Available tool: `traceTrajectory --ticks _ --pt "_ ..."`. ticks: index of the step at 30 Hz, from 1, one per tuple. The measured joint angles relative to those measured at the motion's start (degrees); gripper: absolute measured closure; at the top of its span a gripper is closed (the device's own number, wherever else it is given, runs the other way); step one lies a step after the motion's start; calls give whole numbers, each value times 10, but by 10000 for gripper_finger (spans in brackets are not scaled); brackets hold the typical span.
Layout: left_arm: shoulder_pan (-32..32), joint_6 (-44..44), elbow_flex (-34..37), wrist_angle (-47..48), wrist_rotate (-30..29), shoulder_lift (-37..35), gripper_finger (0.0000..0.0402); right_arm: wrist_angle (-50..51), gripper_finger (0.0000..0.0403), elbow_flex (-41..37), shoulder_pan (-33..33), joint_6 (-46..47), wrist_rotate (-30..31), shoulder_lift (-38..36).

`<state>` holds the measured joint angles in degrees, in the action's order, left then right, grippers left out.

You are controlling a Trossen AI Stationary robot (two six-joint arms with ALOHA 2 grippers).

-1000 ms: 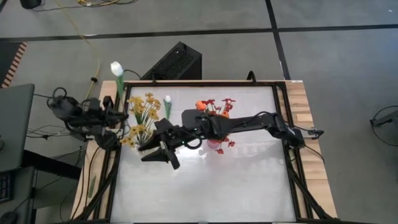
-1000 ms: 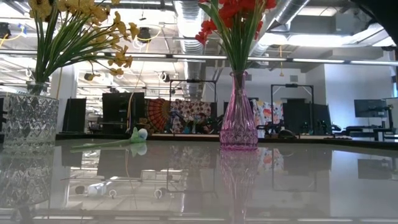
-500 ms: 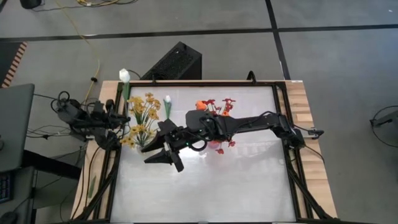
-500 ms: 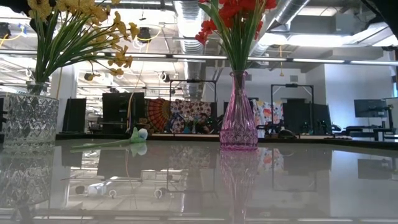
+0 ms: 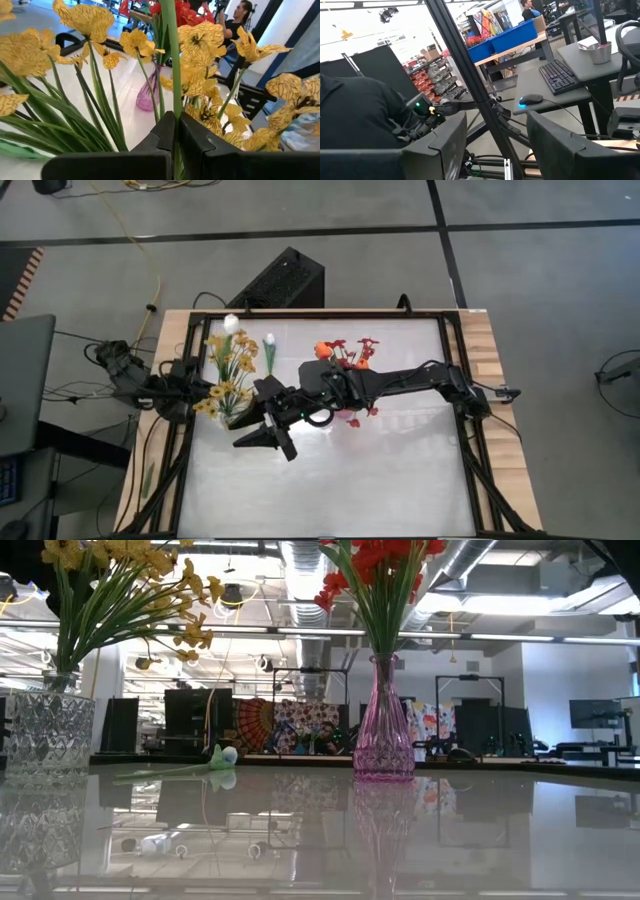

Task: Sort flowers into vase by color
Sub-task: Put the bottom white flower into the transparent vase

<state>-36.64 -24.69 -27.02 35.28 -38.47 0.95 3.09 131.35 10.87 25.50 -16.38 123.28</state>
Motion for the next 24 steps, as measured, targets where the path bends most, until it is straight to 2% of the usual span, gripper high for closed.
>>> traceTrajectory --ticks 5,10,16,24 --pt "0 1 8 -10 -31 0 401 0 173 0 1 0 0 0" --pt "0 -1 28 -22 -32 0 401 -1 173 0 0 -2 4 0" --pt "-1 0 49 -33 -21 0 401 -1 173 0 -7 -25 134 0" --pt "-1 -15 64 -31 -18 0 401 0 173 0 -15 -29 137 5"
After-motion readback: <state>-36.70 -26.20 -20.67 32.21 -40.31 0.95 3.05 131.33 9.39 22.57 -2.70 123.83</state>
